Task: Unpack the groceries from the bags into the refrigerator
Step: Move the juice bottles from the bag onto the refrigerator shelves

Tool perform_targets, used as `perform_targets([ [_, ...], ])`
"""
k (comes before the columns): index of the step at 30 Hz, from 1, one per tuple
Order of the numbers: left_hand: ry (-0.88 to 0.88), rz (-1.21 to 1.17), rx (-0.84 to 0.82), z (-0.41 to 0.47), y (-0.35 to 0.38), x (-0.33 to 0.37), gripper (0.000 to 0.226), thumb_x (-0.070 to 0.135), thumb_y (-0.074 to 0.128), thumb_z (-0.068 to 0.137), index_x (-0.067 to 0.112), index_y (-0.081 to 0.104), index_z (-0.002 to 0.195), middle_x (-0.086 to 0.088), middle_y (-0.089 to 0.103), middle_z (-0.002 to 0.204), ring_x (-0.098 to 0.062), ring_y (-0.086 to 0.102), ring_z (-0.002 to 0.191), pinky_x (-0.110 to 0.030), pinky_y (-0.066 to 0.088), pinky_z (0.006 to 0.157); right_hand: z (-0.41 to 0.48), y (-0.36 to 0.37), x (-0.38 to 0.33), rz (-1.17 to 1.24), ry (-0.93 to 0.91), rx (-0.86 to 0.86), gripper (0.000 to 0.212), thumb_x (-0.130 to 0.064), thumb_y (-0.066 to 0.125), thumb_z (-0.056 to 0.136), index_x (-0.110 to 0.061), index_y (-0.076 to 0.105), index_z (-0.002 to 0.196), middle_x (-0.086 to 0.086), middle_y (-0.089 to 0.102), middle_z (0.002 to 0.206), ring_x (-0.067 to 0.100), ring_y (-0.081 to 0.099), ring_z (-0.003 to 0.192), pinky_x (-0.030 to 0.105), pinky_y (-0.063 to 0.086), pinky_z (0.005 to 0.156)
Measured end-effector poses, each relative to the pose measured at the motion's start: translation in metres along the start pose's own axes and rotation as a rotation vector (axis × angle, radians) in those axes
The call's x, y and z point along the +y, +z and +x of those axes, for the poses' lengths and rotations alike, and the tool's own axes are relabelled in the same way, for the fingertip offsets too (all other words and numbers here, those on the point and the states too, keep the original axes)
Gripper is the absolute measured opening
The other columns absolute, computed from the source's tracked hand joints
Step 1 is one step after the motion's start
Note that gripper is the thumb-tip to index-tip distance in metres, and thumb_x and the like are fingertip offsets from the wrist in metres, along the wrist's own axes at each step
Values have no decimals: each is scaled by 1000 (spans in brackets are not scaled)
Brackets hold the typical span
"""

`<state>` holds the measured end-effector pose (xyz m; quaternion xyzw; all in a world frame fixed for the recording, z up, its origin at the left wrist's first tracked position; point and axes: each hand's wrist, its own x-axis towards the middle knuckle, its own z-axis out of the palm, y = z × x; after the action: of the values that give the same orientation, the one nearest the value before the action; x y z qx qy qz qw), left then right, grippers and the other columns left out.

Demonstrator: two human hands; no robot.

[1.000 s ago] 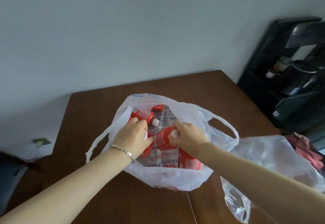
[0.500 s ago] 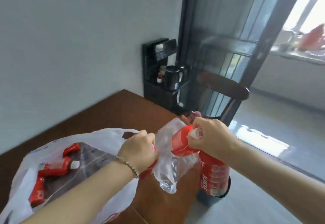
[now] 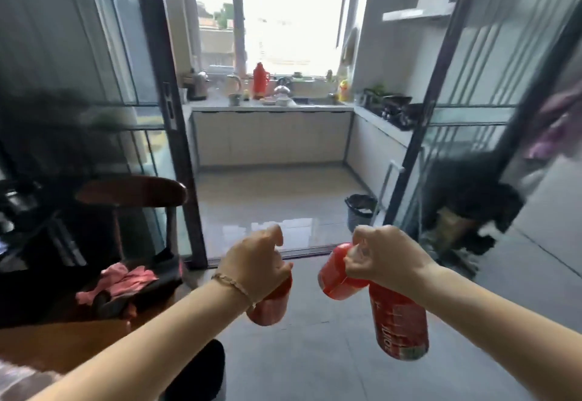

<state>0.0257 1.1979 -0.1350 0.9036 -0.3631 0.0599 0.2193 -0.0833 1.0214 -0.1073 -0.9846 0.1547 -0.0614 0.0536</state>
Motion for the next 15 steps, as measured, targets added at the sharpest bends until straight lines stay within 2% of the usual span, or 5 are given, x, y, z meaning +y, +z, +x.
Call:
perform_targets([
  [3, 91, -94, -48, 61, 37, 73, 25, 28, 59, 86, 16, 48, 103, -3, 60, 96, -20, 55, 84, -21, 40, 68, 3, -19, 83, -21, 104, 44, 23, -29, 56, 78, -8, 59, 89, 10, 69, 89, 23, 63, 75, 29, 52, 68],
  [5, 141, -158, -73, 103, 59, 123, 22, 28, 62, 84, 17, 46, 92, -5, 60, 93, -19, 50, 79, -21, 39, 65, 7, -30, 142, -20, 189, 60, 29, -32, 58, 78, -8, 60, 94, 10, 68, 92, 25, 63, 82, 30, 49, 70],
  [9, 222, -205, -157, 183, 107, 212, 17, 28, 63, 81, 17, 51, 87, -4, 60, 93, -22, 56, 82, -29, 51, 70, 16, -46, 247, -2, 337, 97, 32, -36, 58, 81, -9, 56, 100, 10, 65, 101, 29, 60, 95, 29, 41, 70],
  [12, 305, -239, -214, 248, 143, 273, 15, 27, 62, 78, 17, 55, 87, -3, 61, 90, -22, 59, 84, -34, 56, 74, 28, -57, 319, 0, 463, 129, 32, -38, 58, 84, -12, 54, 103, 7, 63, 105, 28, 58, 97, 30, 41, 72],
  [15, 448, -250, -253, 309, 177, 332, 14, 27, 61, 78, 16, 53, 84, -1, 59, 85, -19, 56, 80, -29, 51, 65, 44, -66, 388, -4, 573, 165, 27, -37, 57, 85, -14, 50, 96, 7, 62, 104, 28, 57, 97, 30, 37, 69],
])
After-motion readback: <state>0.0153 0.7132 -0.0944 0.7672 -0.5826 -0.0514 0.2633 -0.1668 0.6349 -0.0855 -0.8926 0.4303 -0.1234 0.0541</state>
